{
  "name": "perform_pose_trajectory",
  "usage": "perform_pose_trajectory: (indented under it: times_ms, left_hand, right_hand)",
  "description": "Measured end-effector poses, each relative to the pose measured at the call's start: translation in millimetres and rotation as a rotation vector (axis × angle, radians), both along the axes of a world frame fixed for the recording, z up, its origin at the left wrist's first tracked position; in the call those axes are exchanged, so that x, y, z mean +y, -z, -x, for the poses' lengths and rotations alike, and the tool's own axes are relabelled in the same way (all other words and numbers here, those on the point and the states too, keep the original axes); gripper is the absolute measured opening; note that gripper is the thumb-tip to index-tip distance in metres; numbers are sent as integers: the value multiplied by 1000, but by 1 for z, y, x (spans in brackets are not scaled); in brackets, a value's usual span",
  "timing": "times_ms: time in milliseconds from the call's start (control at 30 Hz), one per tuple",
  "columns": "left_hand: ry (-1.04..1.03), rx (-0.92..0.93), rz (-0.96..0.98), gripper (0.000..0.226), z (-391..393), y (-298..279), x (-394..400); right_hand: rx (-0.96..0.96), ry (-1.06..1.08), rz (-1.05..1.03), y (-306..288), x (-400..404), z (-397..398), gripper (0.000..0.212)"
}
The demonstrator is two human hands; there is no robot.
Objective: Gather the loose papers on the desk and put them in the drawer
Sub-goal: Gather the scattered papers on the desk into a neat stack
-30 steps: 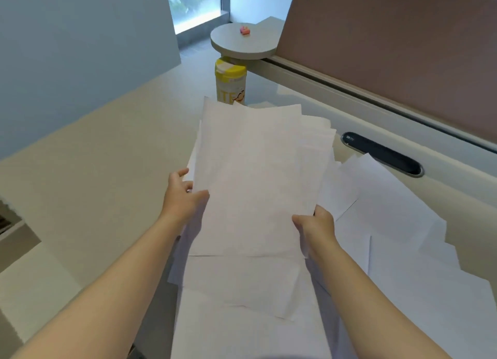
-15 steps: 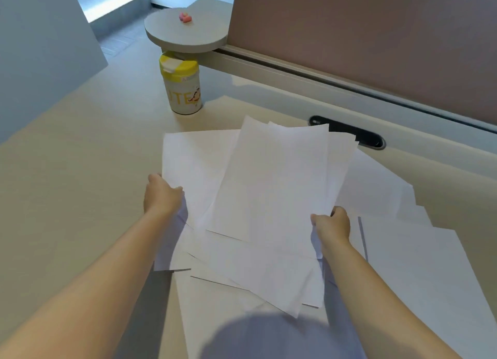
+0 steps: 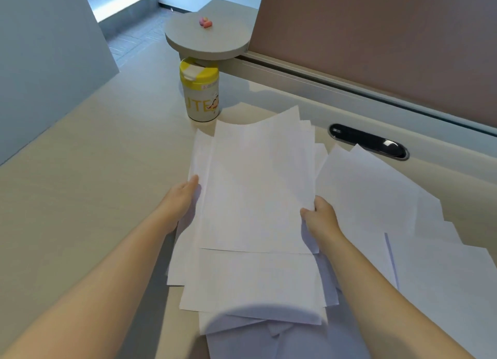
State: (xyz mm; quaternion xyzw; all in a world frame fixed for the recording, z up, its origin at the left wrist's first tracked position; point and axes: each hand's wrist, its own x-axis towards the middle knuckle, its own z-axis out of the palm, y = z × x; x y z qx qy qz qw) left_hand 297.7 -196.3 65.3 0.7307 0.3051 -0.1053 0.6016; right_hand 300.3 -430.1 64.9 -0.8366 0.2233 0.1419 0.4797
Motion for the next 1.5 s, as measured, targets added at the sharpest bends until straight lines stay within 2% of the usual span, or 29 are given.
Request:
perform_pose_trajectory:
  times_ms: [100,167,267,333,400,467,533,600,667,733,800,900,967,1033,1133,1300,1400,1500]
  left_hand:
    - [45,16,176,37,4,5,3]
    - [51,23,173,24,6,12,9]
    - [-47,-72,107,37,10,18,15]
    - [-78,-107,162,34,15,17,23]
    - [-90,-98,285,25,18,12,30]
    - [-71,-80,373,23,20,5,30]
    - [-15,-48,436,16,20,-5,19]
    - [46,15,461,10,19,-11,1]
    - [176,52,378,14,20,-14,-28]
    - [258,20,202,4,23,-20,-66]
    - [218,-54,102,9,31,-28,-106]
    - [181,-70,134,23,42,-29,-153]
    - [184,-44,118,11,48,-24,-174]
    - [172,-31,104,13,57,-18,-191]
    - [182,-41,29,22,73,-8,-212]
    - [203,-31,-79,12,90,6,-235]
    - [194,-40,-118,5,94,6,-248]
    - [178,-54,-142,2,95,2,-257]
  right_hand:
    - [-14,-52,2,2,20,-8,24]
    - [-29,-46,-64,-1,30,-9,21]
    - [20,46,-252,-2,32,-6,19]
    - [77,25,-341,-11,28,-1,11]
    - [128,-29,-433,-19,23,3,16]
    - [99,-25,-476,-26,15,7,28]
    - [36,1,-430,-34,2,12,30]
    - [-10,45,-336,-41,-17,20,22]
    - [-41,78,-277,-48,-41,29,23]
    - [-54,94,-214,-53,-69,40,29]
    - [-64,109,-179,-56,-96,52,28]
    - [-60,202,-168,-55,-137,70,14]
    - [-61,248,-99,-48,-168,81,19]
    - [-13,239,34,-39,-202,91,11]
    - [135,238,200,-26,-247,109,41]
    - [255,262,511,-9,-292,138,55]
    - [192,315,403,-1,-306,143,50]
    - [74,288,315,-1,-314,146,16]
